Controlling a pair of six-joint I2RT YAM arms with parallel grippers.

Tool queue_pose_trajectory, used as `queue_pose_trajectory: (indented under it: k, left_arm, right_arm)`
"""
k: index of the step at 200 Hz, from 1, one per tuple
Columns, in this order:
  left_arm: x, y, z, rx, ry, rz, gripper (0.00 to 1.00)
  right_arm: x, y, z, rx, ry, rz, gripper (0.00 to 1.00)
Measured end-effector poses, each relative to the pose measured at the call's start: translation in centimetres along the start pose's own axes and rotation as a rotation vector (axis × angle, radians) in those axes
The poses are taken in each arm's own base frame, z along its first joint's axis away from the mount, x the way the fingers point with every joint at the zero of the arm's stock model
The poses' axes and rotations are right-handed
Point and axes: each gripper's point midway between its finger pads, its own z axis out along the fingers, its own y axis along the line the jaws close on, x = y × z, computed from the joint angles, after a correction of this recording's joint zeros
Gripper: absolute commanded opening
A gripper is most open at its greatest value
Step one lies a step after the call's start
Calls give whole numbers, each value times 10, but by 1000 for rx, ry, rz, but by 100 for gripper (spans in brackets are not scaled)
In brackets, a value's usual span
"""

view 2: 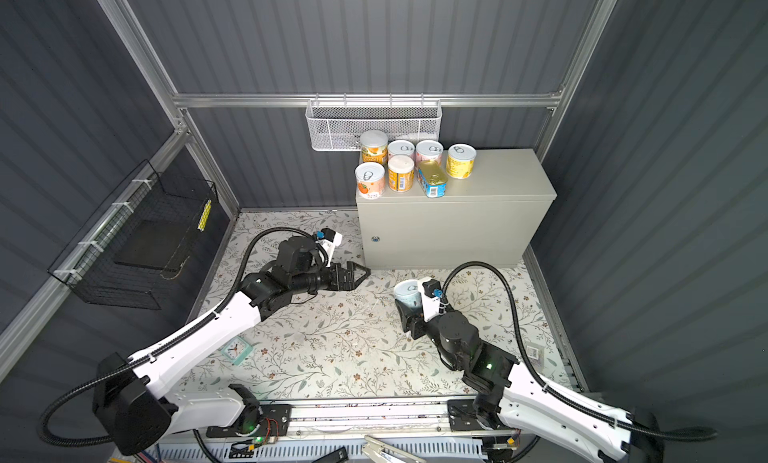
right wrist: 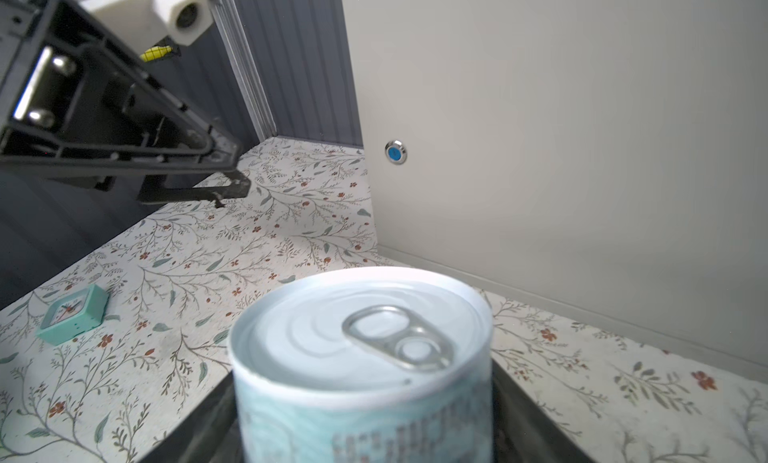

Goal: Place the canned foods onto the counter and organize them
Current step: 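Carry the pale blue can up to the cabinet top with the right gripper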

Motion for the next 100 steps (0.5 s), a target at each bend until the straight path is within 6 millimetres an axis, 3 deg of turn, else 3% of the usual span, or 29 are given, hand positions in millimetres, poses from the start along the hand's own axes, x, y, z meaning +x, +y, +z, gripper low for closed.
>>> queue_pose_trajectory:
  k: [26, 65, 100]
  left_arm:
    - [2, 11, -7, -40, -47, 5, 100]
    - [22, 34, -2, -101, -26, -7, 100]
    - [32, 41, 1, -116, -11, -12, 100]
  right_arm:
    - [-38, -14, -6, 52, -30, -18, 63]
    - [-102, -45, -14, 132, -94, -35, 63]
    - [-166, -65, -13, 163, -147, -66, 64]
